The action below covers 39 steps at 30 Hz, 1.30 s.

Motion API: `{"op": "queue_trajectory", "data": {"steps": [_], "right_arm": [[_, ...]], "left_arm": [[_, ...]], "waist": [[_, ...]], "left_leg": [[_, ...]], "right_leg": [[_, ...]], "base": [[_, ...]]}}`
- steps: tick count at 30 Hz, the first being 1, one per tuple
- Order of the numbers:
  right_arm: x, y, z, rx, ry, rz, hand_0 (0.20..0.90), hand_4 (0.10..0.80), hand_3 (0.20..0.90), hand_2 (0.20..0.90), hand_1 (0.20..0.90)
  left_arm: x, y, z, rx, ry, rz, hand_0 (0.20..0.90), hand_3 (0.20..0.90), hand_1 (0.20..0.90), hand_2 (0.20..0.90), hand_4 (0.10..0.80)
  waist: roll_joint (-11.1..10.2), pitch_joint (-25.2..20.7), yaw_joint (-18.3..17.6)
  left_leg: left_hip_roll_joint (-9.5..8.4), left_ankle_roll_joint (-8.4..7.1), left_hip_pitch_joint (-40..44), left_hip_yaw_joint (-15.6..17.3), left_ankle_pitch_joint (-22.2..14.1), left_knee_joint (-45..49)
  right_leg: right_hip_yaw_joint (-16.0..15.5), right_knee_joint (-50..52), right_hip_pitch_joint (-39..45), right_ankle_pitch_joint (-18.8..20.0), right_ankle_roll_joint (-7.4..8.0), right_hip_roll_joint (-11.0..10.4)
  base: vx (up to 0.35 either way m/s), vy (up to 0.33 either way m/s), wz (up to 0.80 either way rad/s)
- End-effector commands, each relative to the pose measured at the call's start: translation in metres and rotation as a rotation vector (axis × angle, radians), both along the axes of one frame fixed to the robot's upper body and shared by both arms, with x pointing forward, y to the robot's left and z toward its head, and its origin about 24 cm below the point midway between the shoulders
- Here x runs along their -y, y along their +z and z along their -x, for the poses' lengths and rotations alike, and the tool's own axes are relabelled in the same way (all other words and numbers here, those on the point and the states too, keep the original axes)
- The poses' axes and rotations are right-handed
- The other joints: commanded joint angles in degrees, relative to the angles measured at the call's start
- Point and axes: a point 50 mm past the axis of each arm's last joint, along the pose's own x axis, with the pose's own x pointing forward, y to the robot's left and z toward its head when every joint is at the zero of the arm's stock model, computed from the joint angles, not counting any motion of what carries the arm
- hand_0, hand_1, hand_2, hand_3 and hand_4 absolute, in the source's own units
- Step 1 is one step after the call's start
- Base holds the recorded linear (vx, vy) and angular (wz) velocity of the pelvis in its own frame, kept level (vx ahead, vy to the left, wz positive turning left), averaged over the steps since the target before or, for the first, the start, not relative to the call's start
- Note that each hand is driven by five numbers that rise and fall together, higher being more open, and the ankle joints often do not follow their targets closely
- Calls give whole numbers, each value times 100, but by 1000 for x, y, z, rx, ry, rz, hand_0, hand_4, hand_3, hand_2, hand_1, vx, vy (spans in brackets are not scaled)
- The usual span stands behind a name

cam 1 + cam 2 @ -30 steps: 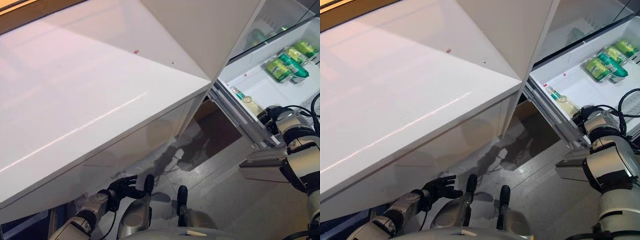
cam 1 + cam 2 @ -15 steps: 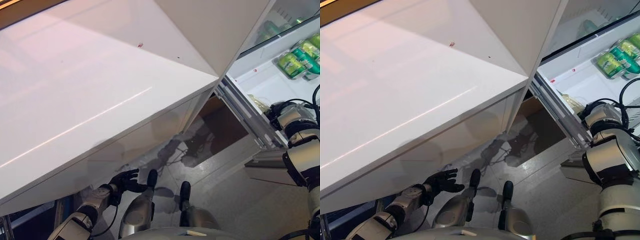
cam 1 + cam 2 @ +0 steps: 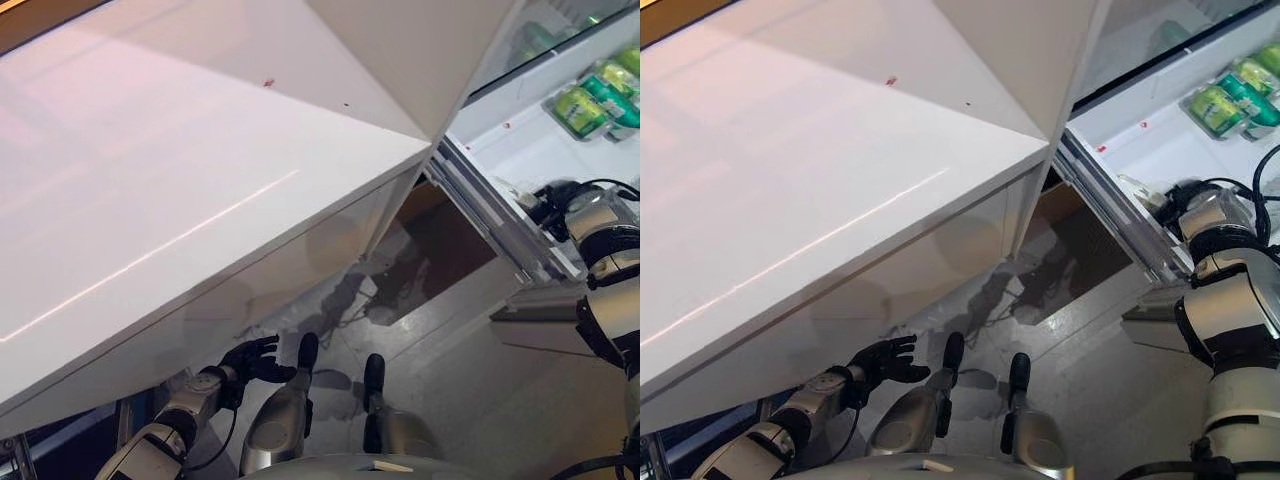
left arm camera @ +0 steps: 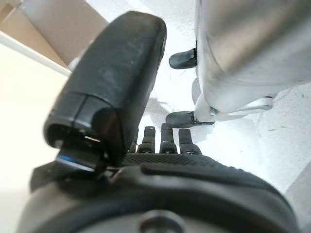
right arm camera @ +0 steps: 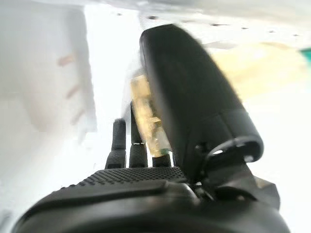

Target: Put drinks into fridge and close the fridge

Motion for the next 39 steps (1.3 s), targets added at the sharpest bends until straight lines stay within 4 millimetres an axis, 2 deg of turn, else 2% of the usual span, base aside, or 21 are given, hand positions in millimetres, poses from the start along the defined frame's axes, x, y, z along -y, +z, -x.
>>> {"op": "queue_trajectory", "data": {"steps": [1,8,10,14,16,17,18,20,25,27,29,31,34,37,39], "right_arm": [[-6,59,-3,199,99,175,900,800,900,900,900],[3,92,15,295,167,261,900,800,900,900,900],[3,98,20,369,174,218,900,800,900,900,900],[8,102,32,653,139,-28,900,800,900,900,900],[8,102,32,653,139,-28,900,800,900,900,900],[10,100,34,677,128,-55,900,800,900,900,900],[24,85,45,867,15,-246,900,800,900,900,900],[34,58,55,1000,-90,-429,900,800,900,900,900],[44,17,71,1212,-293,-702,900,800,900,900,900],[46,8,75,1252,-337,-759,900,800,900,900,900],[45,2,77,1289,-372,-803,900,800,900,900,900],[44,0,76,1341,-396,-845,900,800,900,900,900],[37,15,68,1451,-395,-930,900,800,900,900,900],[30,24,62,1488,-368,-979,900,800,900,900,900],[28,26,59,1487,-358,-1001,900,800,900,900,900]], "left_arm": [[-5,-3,9,-5,-13,-33,900,900,900,900,800],[-14,-13,28,-79,0,-80,900,900,900,900,800],[-15,-15,33,-96,6,-82,900,900,900,900,800],[-14,-23,47,-144,30,-70,900,900,900,900,800],[-14,-23,47,-144,30,-70,900,900,900,900,800],[-14,-24,49,-150,31,-67,900,900,900,900,800],[-10,-30,61,-181,38,-50,900,900,900,900,800],[-6,-36,73,-220,41,-36,900,900,900,900,800],[-2,-46,100,-292,51,-32,900,900,900,900,800],[-1,-47,104,-301,58,-30,900,900,900,900,800],[1,-47,102,-293,71,-27,900,900,900,900,800],[4,-44,92,-259,94,-21,900,900,900,900,800],[6,-33,58,-151,123,-13,900,900,900,900,800],[7,-25,38,-88,165,-2,900,900,900,900,800],[7,-22,33,-69,204,11,900,900,900,900,800]], "waist": [[-425,-461,-16],[-640,-991,-303],[-666,-1124,-362],[-686,-1409,-478],[-686,-1409,-478],[-681,-1434,-484],[-652,-1532,-492],[-599,-1574,-491],[-524,-1428,-422],[-517,-1316,-389],[-508,-1149,-342],[-476,-901,-270],[-439,-369,-211],[-433,-73,-187],[-421,16,-176]], "left_leg": [[-85,142,241,412,-534,79],[-36,156,584,651,-684,6],[-30,167,663,704,-726,6],[-33,206,853,805,-847,54],[-33,206,853,805,-847,54],[-35,209,874,809,-858,60],[-54,227,1004,804,-941,104],[-90,258,1105,760,-1059,236],[-224,360,1130,631,-1419,966],[-265,395,1062,585,-1559,1284],[-332,446,872,527,-1711,1698],[-409,499,564,471,-1823,2066],[-473,594,-169,481,-1937,2630],[-526,661,-739,494,-2072,3203],[-558,692,-1018,487,-2184,3553]], "right_leg": [[203,327,-229,166,-3,73],[419,249,9,140,45,136],[474,254,68,118,49,146],[576,321,231,12,35,155],[576,321,231,12,35,155],[582,327,252,3,34,153],[596,362,392,-67,25,137],[597,424,538,-147,7,99],[545,865,692,-383,-62,-37],[501,1064,694,-481,-85,-84],[451,1337,601,-591,-118,-138],[384,1633,372,-691,-152,-173],[294,2253,-345,-826,-216,-209],[249,2847,-887,-958,-310,-228],[222,3210,-1150,-1077,-372,-242]], "base": [[36,51,-11],[60,50,-18],[68,52,-25],[93,40,-15],[37,11,-10],[138,43,-17],[211,65,-19],[218,63,-3],[185,35,1],[123,26,16],[-5,21,11],[-152,17,4],[-398,15,19],[-247,12,1],[-99,25,13]]}}
